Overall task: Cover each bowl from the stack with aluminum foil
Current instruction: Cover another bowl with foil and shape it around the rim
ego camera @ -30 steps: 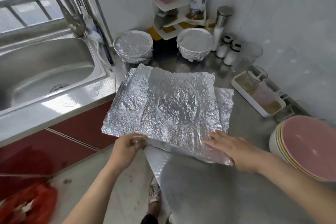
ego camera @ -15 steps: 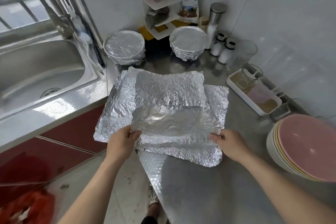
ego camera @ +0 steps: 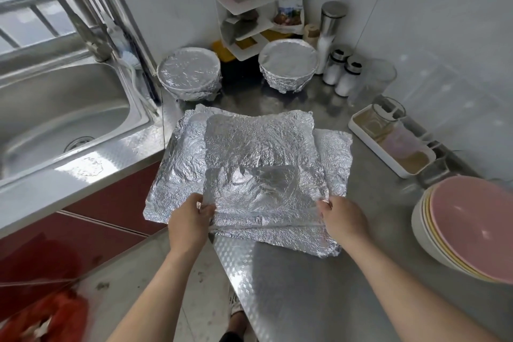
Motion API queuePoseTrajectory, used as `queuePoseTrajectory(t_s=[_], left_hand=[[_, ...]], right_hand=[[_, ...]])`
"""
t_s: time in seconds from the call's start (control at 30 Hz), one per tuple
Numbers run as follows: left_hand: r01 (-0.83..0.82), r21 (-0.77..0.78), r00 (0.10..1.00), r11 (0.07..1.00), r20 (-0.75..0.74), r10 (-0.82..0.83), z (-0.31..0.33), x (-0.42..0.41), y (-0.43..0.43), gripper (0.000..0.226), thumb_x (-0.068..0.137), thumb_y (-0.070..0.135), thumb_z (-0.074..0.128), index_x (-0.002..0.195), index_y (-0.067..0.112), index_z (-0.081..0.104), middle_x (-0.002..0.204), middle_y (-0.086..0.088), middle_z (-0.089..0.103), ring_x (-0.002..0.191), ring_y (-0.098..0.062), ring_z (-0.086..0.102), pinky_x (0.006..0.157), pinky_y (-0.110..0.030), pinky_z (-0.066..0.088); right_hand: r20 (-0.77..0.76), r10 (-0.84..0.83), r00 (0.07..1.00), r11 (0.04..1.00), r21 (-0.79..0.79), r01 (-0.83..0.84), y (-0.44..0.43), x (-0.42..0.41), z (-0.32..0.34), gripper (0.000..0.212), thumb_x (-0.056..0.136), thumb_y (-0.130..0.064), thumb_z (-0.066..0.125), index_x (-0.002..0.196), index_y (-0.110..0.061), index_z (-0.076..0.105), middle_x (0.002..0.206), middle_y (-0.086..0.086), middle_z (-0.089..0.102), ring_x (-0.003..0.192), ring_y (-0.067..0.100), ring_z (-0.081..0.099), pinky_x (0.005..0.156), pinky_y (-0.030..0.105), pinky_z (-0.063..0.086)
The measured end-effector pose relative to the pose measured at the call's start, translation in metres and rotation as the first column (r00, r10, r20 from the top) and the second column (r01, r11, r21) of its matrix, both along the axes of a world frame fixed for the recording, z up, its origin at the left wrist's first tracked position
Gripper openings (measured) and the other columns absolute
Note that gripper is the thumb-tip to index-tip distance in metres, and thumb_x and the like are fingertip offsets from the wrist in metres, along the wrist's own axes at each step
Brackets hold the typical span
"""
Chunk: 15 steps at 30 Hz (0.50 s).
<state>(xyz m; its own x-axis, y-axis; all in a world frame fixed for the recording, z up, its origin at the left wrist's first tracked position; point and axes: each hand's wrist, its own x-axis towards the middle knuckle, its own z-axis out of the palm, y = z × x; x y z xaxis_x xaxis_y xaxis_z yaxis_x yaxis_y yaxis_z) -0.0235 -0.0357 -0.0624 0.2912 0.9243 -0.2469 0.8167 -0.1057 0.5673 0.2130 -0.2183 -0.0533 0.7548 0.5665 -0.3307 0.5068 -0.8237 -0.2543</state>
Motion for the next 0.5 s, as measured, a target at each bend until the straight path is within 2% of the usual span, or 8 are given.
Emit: queuePoseTrajectory(t_s=[0.1,0.2,0.23,0.3,0.37,0.43,0.47,0.5], left_hand=[[0.004,0.020,1.000,1.000,-0.001,-0.004,-0.003,-0.001,0.000,0.013,0.091,0.029,0.064,0.100,0.022,0.058,0.073,-0.002,0.069,0.071,-0.028,0.064,0.069,-0.040,0.051],[0.017,0.044,0.999,0.999,-0.051,-0.015,-0.003,0.001,-0.001,0.032,0.092,0.031,0.062,0.120,0.026,0.049,0.075,0.000,0.068,0.073,-0.028,0.063,0.065,-0.038,0.048],[0.012,0.073,0.997,0.997,-0.075,-0.006,-0.001,0.002,-0.002,0.041,0.091,0.029,0.063,0.128,0.026,0.046,0.079,-0.002,0.068,0.076,-0.029,0.063,0.065,-0.038,0.047],[0.017,0.228,0.997,0.974,-0.079,0.001,0.004,0.006,-0.002,0.058,0.086,0.023,0.071,0.138,0.018,0.045,0.096,-0.011,0.064,0.082,-0.032,0.059,0.068,-0.039,0.045],[0.162,0.434,0.987,0.886,-0.058,-0.151,0.012,0.016,-0.011,0.056,0.078,0.016,0.078,0.130,0.010,0.058,0.097,-0.015,0.060,0.076,-0.028,0.055,0.065,-0.037,0.046],[0.384,0.514,0.913,0.767,-0.085,-0.400,0.014,0.036,-0.028,0.041,0.079,0.018,0.078,0.118,0.012,0.067,0.102,-0.014,0.064,0.083,-0.028,0.063,0.069,-0.036,0.054],[0.479,0.498,0.862,0.722,-0.112,-0.495,0.012,0.048,-0.037,0.038,0.083,0.023,0.074,0.120,0.016,0.066,0.115,-0.012,0.064,0.097,-0.031,0.065,0.080,-0.040,0.056],[0.556,0.434,0.820,0.709,-0.146,-0.554,0.007,0.057,-0.044,0.042,0.090,0.032,0.067,0.129,0.020,0.060,0.134,-0.010,0.057,0.118,-0.032,0.058,0.097,-0.043,0.051]], right_hand=[[0.034,0.007,0.999,1.000,-0.021,-0.006,0.003,-0.002,0.001,0.042,0.101,-0.042,0.036,0.089,-0.011,0.060,0.096,0.010,0.067,0.089,0.030,0.061,0.065,0.032,0.037],[0.053,-0.010,0.999,0.999,-0.035,0.012,0.005,-0.003,0.002,0.042,0.102,-0.041,0.034,0.091,-0.011,0.061,0.096,0.010,0.067,0.089,0.030,0.061,0.065,0.032,0.039],[0.058,-0.013,0.998,0.999,-0.036,0.015,0.005,-0.004,0.001,0.041,0.102,-0.041,0.034,0.091,-0.011,0.060,0.096,0.010,0.067,0.089,0.030,0.061,0.066,0.032,0.040],[0.071,-0.014,0.997,0.999,-0.040,0.016,0.005,-0.004,0.001,0.041,0.102,-0.040,0.034,0.093,-0.010,0.061,0.099,0.010,0.067,0.092,0.030,0.061,0.067,0.033,0.038],[0.088,-0.012,0.996,0.998,-0.055,0.017,0.005,-0.006,0.001,0.042,0.102,-0.040,0.034,0.096,-0.009,0.061,0.102,0.010,0.067,0.095,0.031,0.061,0.068,0.033,0.036],[0.101,-0.006,0.995,0.997,-0.070,0.013,0.006,-0.007,0.001,0.042,0.102,-0.039,0.033,0.098,-0.009,0.061,0.103,0.011,0.067,0.096,0.031,0.061,0.069,0.033,0.036],[0.108,-0.001,0.994,0.997,-0.074,0.009,0.007,-0.008,0.002,0.042,0.102,-0.039,0.032,0.099,-0.009,0.061,0.104,0.011,0.067,0.097,0.031,0.061,0.070,0.034,0.038],[0.116,0.006,0.993,0.997,-0.082,0.004,0.008,-0.009,0.002,0.042,0.103,-0.039,0.032,0.099,-0.009,0.061,0.104,0.010,0.067,0.097,0.030,0.062,0.071,0.034,0.039]])
